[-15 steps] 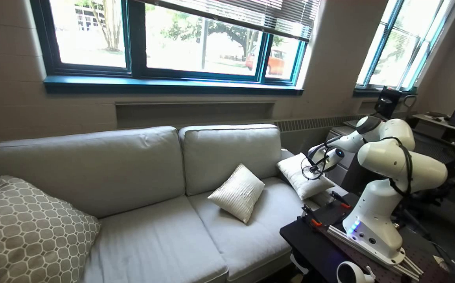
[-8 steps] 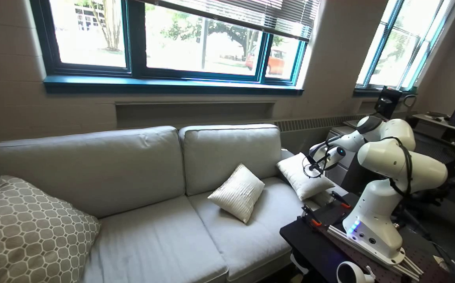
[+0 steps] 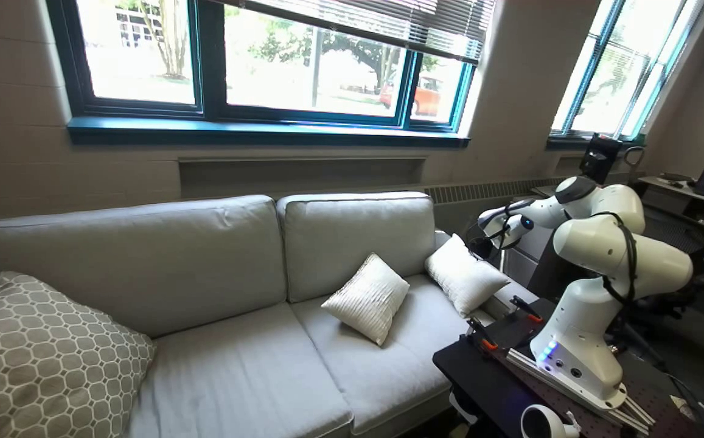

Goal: Set the striped pillows against the armrest

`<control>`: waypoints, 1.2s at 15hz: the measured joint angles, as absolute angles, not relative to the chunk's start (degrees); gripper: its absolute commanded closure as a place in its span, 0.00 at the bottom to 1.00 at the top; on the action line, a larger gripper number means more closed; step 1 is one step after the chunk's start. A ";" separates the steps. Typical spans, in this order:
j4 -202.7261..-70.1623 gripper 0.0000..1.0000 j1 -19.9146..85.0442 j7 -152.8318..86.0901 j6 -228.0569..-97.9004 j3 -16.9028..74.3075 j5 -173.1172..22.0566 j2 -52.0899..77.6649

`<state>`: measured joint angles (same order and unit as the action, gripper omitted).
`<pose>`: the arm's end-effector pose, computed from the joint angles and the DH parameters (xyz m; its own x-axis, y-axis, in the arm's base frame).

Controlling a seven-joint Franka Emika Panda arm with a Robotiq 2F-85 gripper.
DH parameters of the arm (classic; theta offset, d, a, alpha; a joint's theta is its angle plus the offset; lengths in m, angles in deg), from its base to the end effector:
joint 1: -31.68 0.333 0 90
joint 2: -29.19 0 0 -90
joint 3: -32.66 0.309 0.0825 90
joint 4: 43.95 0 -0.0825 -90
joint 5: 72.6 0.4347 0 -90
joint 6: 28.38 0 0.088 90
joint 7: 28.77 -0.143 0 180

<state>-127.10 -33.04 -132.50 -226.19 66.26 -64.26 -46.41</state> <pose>0.5794 -0.4885 -0.0146 -0.7227 -0.1307 -0.6787 0.1448 0.9315 -0.3336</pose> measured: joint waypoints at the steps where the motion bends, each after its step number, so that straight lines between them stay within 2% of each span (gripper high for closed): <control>1: -126.81 0.00 -33.61 -132.51 -226.19 67.55 -66.37 -46.43; 11: -128.65 0.00 -36.15 -120.74 -226.15 84.67 -75.13 -50.10; 18: -131.95 0.00 -27.17 -112.49 -226.16 84.59 -71.87 -50.83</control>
